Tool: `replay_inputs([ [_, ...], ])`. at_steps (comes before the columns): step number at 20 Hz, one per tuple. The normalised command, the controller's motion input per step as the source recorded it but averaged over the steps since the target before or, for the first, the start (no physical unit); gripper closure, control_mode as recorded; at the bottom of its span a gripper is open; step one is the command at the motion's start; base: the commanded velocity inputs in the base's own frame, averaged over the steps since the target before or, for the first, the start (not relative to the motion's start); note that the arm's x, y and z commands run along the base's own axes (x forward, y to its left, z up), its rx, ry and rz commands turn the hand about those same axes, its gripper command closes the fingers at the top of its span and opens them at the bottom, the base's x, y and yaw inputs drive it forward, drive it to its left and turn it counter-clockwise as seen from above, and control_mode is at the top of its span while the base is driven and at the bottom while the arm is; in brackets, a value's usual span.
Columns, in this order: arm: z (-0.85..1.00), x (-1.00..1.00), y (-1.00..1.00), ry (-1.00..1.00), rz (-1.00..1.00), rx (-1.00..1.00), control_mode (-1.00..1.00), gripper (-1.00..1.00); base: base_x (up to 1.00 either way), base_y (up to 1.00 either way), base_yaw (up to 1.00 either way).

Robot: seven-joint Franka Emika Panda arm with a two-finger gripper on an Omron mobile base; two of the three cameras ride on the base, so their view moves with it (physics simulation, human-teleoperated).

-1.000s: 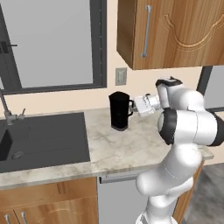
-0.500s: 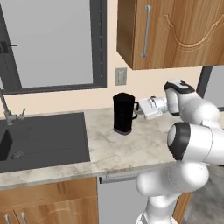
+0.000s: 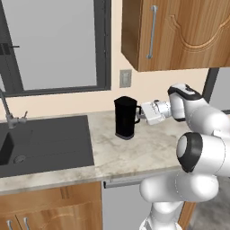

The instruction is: Turn on the sink faucet and place the jug under the water for a few seconds to fill it up.

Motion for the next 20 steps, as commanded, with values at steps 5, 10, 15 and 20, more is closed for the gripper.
replay_inputs([
  [5, 0.00, 0.00, 0.00, 0.00, 0.00, 0.00, 1.00, 1.00, -0.02, 0.46, 0.00],
  [10, 0.00, 0.00, 0.00, 0.00, 0.00, 0.00, 1.00, 1.00, -0.02, 0.48, 0.00],
  [15, 0.00, 0.00, 0.00, 0.00, 0.00, 0.00, 1.00, 1.00, -0.04, 0.53, 0.00],
  [20, 0.00, 0.00, 0.00, 0.00, 0.00, 0.00, 1.00, 1.00, 0.00, 0.66, 0.00],
])
